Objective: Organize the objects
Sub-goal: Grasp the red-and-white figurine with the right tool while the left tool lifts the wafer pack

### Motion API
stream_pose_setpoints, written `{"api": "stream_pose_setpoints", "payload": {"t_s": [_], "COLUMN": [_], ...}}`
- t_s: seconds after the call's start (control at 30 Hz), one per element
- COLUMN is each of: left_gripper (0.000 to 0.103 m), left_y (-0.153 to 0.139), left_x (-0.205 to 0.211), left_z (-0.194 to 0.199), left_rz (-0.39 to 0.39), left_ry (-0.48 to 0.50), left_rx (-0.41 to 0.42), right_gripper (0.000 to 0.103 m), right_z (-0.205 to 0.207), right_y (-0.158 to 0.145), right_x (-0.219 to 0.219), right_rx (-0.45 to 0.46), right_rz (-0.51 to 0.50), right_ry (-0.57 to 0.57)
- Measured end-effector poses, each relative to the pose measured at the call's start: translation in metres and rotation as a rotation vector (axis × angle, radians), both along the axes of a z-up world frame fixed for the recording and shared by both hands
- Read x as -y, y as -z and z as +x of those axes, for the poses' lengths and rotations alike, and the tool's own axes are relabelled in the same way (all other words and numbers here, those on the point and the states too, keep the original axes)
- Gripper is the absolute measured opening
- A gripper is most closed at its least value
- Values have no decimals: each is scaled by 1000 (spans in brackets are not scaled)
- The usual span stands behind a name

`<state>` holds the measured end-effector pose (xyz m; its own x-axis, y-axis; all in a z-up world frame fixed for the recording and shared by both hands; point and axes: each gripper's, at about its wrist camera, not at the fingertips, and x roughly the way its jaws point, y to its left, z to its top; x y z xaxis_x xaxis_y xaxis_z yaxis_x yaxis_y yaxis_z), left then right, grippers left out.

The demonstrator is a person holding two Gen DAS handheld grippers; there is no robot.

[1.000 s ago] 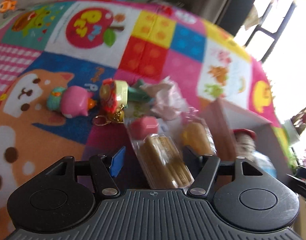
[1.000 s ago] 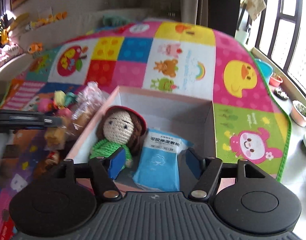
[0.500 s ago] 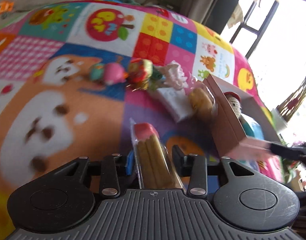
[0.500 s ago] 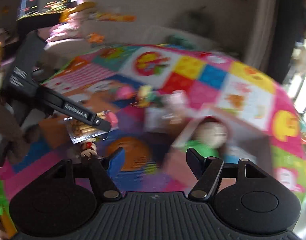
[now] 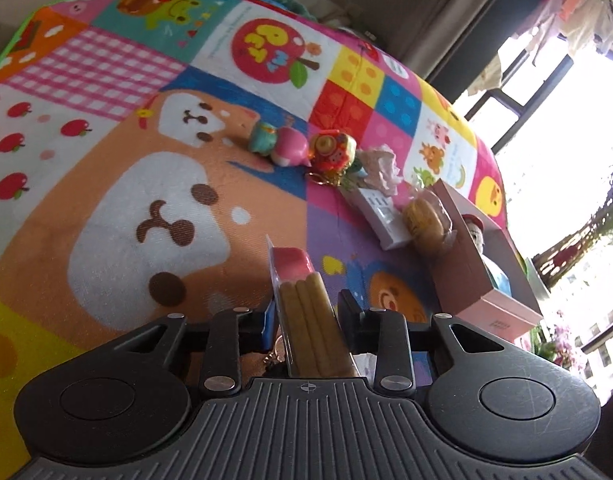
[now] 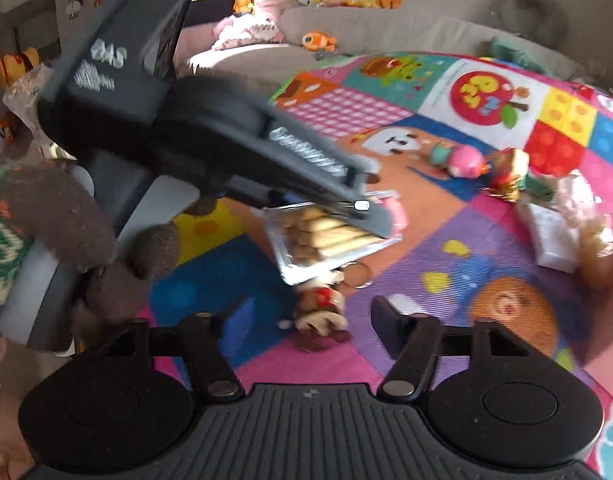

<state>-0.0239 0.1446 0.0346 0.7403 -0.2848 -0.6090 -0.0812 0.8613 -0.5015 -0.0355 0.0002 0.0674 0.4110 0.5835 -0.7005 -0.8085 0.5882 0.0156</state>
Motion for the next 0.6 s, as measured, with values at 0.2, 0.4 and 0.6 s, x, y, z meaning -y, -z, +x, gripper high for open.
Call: {"api": "stream_pose_setpoints", "payload": {"t_s": [0.2,0.4,0.6], "left_gripper": [36,36,36], "left_y": [-5,-1,-5], "left_x": [18,38,47], "left_z": [-1,5,-3], "left_rz": [100,224,323], "left_ry": [74,92,109], "left_rx": [0,-30,-13], "right_gripper": [29,29,46], "right_z": [-4,-16,-6], "right_y": [-2,-2,5], "right_x": [32,110,170], "right_rx": [-14,34,38], "right_rz": [-65,-138,-87], "right_ry": [19,220,443]}}
